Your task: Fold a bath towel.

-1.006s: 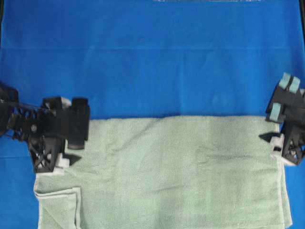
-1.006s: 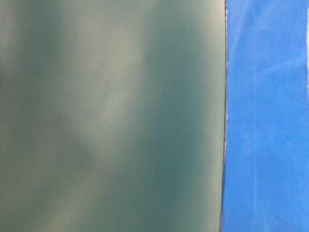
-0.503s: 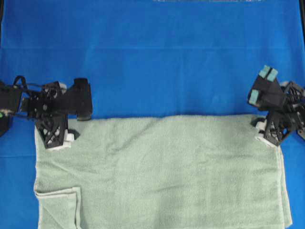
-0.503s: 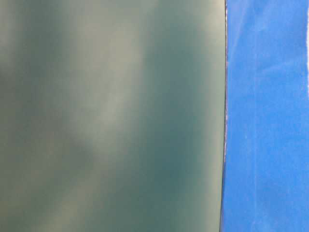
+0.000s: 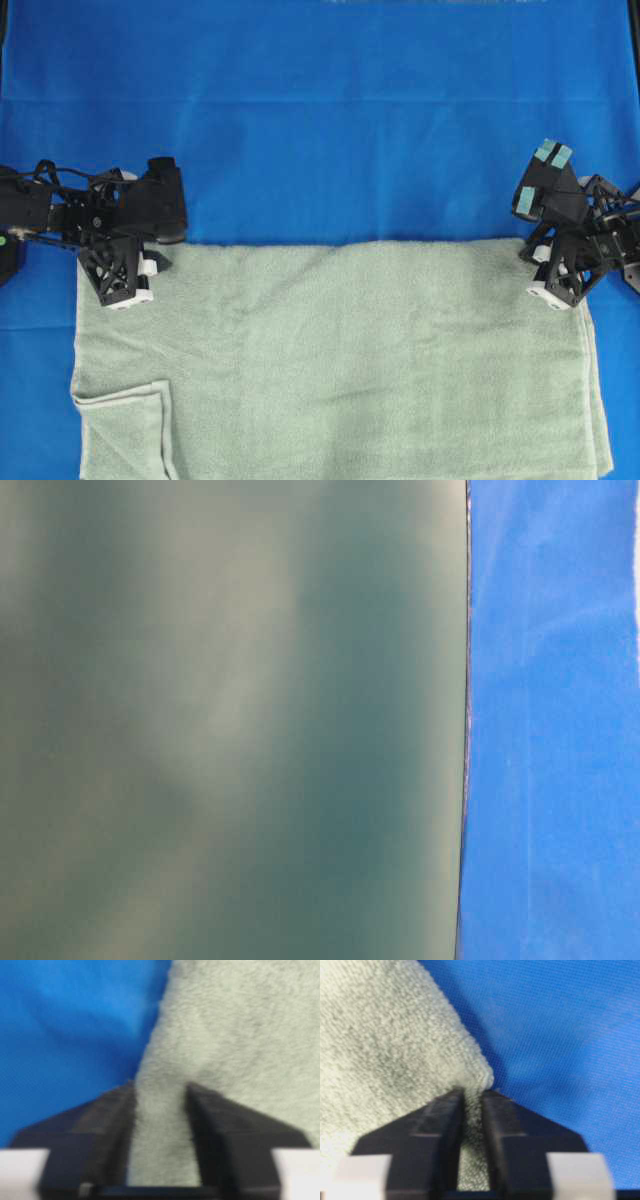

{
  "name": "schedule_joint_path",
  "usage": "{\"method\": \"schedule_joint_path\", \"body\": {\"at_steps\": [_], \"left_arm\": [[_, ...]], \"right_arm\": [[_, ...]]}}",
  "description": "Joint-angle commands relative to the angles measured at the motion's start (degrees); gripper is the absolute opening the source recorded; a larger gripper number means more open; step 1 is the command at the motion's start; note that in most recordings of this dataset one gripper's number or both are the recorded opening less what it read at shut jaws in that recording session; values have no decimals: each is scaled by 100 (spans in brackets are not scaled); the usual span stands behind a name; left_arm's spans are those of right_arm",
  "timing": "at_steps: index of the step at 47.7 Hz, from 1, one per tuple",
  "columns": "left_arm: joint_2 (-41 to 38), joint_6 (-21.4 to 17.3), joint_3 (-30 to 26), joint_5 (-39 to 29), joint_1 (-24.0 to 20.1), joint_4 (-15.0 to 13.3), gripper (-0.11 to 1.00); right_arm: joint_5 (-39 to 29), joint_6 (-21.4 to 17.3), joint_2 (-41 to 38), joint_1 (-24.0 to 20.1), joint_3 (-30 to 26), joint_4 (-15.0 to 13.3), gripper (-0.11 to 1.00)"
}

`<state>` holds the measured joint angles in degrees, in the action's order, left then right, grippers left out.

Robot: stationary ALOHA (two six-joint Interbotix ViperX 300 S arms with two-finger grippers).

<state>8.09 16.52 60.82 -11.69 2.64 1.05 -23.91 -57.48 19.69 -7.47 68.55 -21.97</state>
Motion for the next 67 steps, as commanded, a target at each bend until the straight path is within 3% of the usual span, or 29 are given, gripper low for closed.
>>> {"method": "schedule_joint_path", "body": {"at_steps": [1, 5, 14, 23, 37, 52, 62, 67], "left_arm": [[-132, 9, -9, -176, -18, -44, 22], [-88, -9, -26, -308, -18, -53, 11], [343, -35, -343, -940, -18, -62, 11], [1151, -35, -914, -2048, 0, -62, 11], [2479, 26, -1960, -3454, 237, -62, 11], [3190, 334, -2707, -4087, 510, -62, 11], [3287, 809, -2865, -4061, 703, -62, 11], [3234, 1213, -2971, -3902, 923, -97, 11]], "right_arm": [[-26, 9, -53, 44, 18, 0, 9], [-26, 18, -44, 44, -9, 0, 9], [-246, 18, 352, 44, -229, 0, 9], [-1125, 123, 1266, 0, -747, 0, 9], [-2575, 712, 2707, -325, -1872, -18, 9], [-2795, 1327, 3287, -404, -2777, -158, 9], [-2821, 1380, 3234, -343, -2830, -756, 9], [-2900, 1362, 3120, -79, -2892, -1354, 9]]}}
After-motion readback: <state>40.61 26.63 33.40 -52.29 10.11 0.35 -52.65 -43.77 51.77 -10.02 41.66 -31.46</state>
